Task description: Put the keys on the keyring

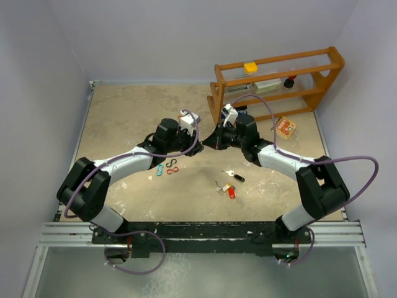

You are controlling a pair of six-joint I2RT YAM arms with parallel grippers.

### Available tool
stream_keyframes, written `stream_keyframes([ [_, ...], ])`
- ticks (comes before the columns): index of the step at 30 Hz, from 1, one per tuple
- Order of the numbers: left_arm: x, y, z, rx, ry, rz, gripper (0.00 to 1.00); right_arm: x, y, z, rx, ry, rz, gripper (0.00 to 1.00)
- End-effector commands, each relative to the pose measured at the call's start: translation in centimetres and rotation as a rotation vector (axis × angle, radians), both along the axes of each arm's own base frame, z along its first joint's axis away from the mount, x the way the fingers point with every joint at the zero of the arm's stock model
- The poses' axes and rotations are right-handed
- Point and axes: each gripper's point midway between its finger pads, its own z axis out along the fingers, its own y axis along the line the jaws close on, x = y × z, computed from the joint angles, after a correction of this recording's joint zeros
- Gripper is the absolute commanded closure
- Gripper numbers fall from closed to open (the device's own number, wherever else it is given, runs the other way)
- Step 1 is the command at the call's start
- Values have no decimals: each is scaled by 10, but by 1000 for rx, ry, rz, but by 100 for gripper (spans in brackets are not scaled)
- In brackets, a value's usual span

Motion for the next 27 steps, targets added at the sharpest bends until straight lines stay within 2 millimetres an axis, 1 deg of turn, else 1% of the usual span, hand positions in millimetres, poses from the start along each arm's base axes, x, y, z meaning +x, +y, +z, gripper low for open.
stream_keyframes([
  [1, -5, -9, 37, -87, -99, -28, 74, 19, -8, 17, 12, -76, -82, 100],
  [4, -2, -5, 52, -125, -145, 9, 68, 21, -12, 10, -2, -59, -102, 100],
  [11, 9, 14, 71, -150, -202, 152, 66, 21, -15, 7, -4, -53, -108, 100],
  [14, 17, 27, 75, -145, -219, 248, 65, 21, -16, 7, -8, -56, -111, 100],
  [17, 29, 48, 76, -124, -222, 392, 65, 21, -17, 6, -17, -59, -108, 100],
  [20, 36, 67, 75, -104, -219, 508, 62, 20, -17, 5, -21, -61, -102, 100],
  [22, 38, 75, 75, -95, -222, 552, 60, 21, -17, 6, -25, -65, -98, 100],
  [27, 42, 96, 74, -87, -221, 667, 47, 23, -17, 5, -48, -79, -84, 100],
])
